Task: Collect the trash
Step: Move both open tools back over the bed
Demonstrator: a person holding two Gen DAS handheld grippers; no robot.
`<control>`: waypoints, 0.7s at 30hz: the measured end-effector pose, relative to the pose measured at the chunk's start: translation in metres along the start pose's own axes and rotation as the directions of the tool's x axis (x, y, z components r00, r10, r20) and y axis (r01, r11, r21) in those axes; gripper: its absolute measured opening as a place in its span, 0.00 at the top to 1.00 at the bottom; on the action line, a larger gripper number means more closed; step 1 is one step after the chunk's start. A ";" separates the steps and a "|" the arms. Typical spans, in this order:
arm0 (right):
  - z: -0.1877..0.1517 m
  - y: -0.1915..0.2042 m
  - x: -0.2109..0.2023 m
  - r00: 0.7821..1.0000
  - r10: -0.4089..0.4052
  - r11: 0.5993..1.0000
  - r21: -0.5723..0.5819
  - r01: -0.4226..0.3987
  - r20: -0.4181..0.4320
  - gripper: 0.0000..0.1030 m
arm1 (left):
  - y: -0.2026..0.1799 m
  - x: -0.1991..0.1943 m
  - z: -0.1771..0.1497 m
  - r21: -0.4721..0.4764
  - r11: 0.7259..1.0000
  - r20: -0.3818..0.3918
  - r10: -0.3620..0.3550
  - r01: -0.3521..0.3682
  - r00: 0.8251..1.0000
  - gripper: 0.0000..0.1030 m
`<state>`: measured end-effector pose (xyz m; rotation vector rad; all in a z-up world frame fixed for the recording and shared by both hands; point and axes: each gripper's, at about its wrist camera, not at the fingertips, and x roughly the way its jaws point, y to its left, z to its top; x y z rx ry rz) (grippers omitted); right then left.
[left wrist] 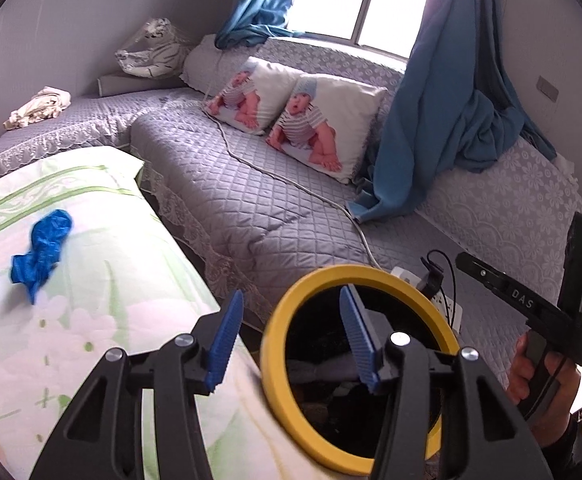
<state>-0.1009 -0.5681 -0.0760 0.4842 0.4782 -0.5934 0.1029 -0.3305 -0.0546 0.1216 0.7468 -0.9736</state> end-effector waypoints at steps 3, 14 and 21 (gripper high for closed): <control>0.005 0.018 -0.004 0.999 0.037 0.999 -0.024 -0.036 0.007 0.63 | 0.017 -0.022 0.003 -0.021 0.999 0.042 0.040 -0.039 0.998 0.53; 0.018 0.115 -0.011 0.981 0.194 0.971 -0.148 -0.190 0.014 0.57 | 0.089 -0.114 0.004 -0.118 0.973 0.170 0.217 -0.198 0.961 0.48; 0.014 0.185 -0.010 0.954 0.299 0.929 -0.223 -0.297 -0.022 0.49 | 0.143 -0.176 -0.014 -0.186 0.931 0.217 0.351 -0.314 0.911 0.38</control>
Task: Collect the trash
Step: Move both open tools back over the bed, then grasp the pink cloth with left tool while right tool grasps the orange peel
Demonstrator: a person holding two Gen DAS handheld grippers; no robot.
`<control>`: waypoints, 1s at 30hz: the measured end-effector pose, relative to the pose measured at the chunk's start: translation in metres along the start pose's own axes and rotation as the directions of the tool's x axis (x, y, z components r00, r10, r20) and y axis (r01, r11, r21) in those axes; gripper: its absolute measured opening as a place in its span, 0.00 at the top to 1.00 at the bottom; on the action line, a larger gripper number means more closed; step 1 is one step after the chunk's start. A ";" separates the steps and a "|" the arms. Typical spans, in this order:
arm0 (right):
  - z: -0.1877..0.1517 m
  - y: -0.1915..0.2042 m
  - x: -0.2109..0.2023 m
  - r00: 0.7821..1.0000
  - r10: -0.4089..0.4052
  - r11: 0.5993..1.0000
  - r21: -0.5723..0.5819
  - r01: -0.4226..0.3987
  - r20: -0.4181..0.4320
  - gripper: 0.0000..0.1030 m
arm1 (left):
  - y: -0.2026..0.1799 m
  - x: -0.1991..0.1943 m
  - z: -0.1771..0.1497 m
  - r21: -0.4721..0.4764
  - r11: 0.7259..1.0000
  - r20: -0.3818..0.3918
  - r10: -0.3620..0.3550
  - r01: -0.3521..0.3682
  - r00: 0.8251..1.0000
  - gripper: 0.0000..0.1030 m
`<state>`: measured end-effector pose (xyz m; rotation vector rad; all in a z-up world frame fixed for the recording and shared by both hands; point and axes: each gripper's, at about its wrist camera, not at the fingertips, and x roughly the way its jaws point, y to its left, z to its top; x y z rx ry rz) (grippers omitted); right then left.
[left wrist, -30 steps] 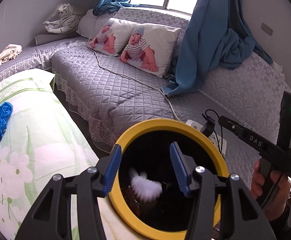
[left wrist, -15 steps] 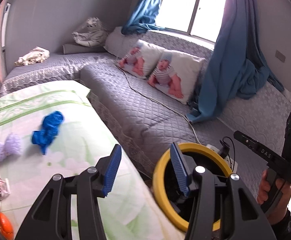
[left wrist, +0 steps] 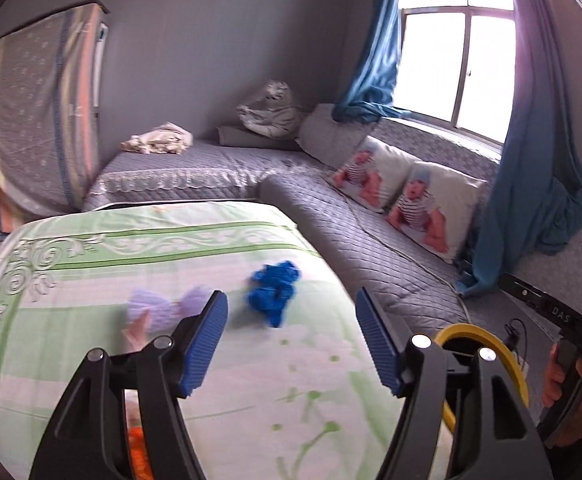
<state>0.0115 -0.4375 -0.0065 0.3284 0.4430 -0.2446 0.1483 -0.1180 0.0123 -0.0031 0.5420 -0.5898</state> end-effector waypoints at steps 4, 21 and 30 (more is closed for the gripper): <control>-0.003 0.040 0.014 0.996 0.081 0.996 -0.040 -0.082 -0.030 0.47 | 0.039 -0.021 -0.006 -0.030 0.997 0.022 0.077 -0.076 0.997 0.35; -0.048 0.176 0.053 0.917 0.320 0.915 -0.173 -0.364 -0.236 0.45 | 0.158 -0.040 -0.040 -0.195 0.960 -0.014 0.205 -0.203 0.979 0.35; -0.085 0.221 0.076 0.840 0.404 0.857 -0.171 -0.486 -0.361 0.45 | 0.178 -0.005 -0.052 -0.212 0.957 -0.102 0.182 -0.200 0.978 0.35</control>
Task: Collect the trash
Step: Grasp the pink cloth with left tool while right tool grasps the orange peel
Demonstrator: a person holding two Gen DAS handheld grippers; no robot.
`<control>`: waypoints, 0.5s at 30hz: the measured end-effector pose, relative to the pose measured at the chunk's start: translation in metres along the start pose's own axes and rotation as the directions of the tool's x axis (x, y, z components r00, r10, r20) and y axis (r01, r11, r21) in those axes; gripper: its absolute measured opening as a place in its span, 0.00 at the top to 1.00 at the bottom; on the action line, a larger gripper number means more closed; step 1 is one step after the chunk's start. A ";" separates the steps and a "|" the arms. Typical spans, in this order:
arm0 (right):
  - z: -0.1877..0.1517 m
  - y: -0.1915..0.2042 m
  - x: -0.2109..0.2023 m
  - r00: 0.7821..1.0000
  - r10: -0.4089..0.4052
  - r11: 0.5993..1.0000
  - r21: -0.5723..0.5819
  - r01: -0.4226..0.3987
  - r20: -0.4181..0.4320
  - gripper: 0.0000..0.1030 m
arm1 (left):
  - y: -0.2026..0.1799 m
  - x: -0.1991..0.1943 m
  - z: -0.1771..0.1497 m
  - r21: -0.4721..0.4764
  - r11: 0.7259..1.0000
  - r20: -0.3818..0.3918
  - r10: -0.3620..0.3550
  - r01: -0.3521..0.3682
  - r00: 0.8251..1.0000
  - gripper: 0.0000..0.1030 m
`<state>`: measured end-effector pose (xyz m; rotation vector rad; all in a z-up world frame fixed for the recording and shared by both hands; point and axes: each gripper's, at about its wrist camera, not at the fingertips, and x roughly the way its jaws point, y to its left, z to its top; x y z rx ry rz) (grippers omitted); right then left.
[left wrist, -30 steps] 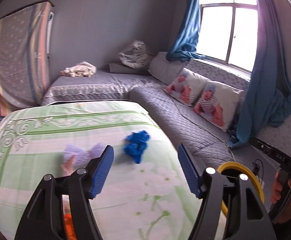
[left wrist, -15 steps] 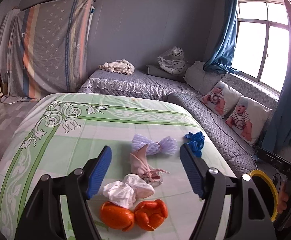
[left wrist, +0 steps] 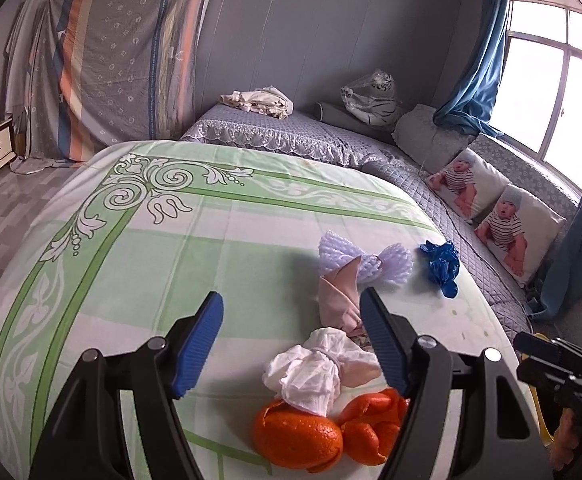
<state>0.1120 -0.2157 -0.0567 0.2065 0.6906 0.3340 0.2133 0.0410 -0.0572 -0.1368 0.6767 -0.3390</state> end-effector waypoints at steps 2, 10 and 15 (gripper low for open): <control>-0.003 0.006 0.012 0.999 0.022 1.000 0.000 -0.022 -0.026 0.46 | -0.005 0.010 0.003 0.010 1.000 -0.017 -0.006 0.006 1.000 0.35; -0.013 0.022 0.045 0.991 0.091 0.996 -0.014 -0.093 -0.103 0.46 | -0.034 0.056 0.016 0.090 0.995 -0.110 -0.040 0.050 0.993 0.35; -0.020 0.028 0.065 0.981 0.115 0.993 -0.022 -0.119 -0.158 0.46 | -0.038 0.083 0.013 0.118 0.992 -0.180 -0.014 0.036 0.984 0.35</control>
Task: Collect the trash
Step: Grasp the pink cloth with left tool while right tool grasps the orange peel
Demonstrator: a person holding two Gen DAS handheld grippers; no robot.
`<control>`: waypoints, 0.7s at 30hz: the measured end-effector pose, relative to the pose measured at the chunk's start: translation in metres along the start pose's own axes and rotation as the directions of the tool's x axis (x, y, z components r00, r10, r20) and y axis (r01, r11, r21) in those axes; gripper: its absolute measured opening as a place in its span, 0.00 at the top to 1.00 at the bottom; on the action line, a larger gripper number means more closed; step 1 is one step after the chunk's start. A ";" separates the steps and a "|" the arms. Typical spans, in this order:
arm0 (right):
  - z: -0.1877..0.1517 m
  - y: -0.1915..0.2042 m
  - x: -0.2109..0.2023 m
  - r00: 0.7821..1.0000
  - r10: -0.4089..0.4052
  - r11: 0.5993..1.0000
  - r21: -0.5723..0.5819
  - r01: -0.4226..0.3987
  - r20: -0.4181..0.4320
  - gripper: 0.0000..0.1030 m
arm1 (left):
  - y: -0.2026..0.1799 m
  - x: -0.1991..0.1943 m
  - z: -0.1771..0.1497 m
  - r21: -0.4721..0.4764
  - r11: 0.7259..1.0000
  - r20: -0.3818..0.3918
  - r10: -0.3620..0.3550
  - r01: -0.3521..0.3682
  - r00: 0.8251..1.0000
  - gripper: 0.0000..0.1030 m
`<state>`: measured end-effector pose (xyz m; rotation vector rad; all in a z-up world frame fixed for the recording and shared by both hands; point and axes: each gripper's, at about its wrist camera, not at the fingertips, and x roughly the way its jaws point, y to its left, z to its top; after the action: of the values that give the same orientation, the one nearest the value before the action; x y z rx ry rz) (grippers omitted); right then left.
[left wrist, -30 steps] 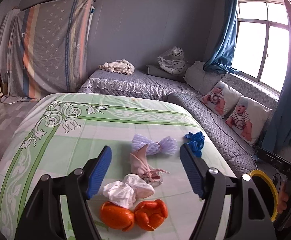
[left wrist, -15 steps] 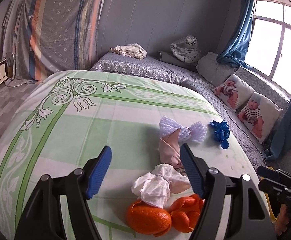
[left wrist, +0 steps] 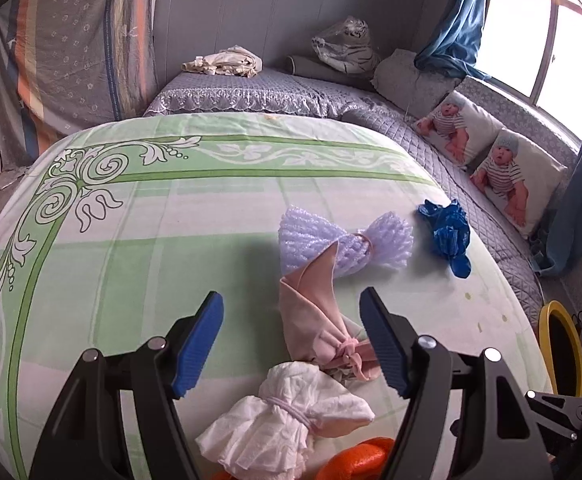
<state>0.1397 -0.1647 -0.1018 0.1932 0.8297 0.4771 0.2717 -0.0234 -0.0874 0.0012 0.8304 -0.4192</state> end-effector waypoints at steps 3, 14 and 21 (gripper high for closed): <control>0.000 0.001 0.011 1.000 0.010 1.000 -0.001 -0.010 -0.022 0.46 | 0.000 0.012 -0.001 0.007 1.000 -0.034 0.009 -0.009 0.999 0.35; 0.003 0.004 0.031 0.996 0.035 0.999 0.010 -0.035 -0.078 0.46 | -0.007 0.044 0.004 0.044 0.999 -0.154 0.029 -0.022 0.988 0.44; 0.009 0.004 0.035 0.994 0.058 0.998 0.019 -0.056 -0.094 0.57 | -0.016 0.059 0.005 0.045 0.999 -0.198 0.007 0.002 0.980 0.72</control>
<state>0.1651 -0.1444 -0.1179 0.2113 0.9229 0.5366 0.3048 -0.0600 -0.1233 0.0865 1.0167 -0.4403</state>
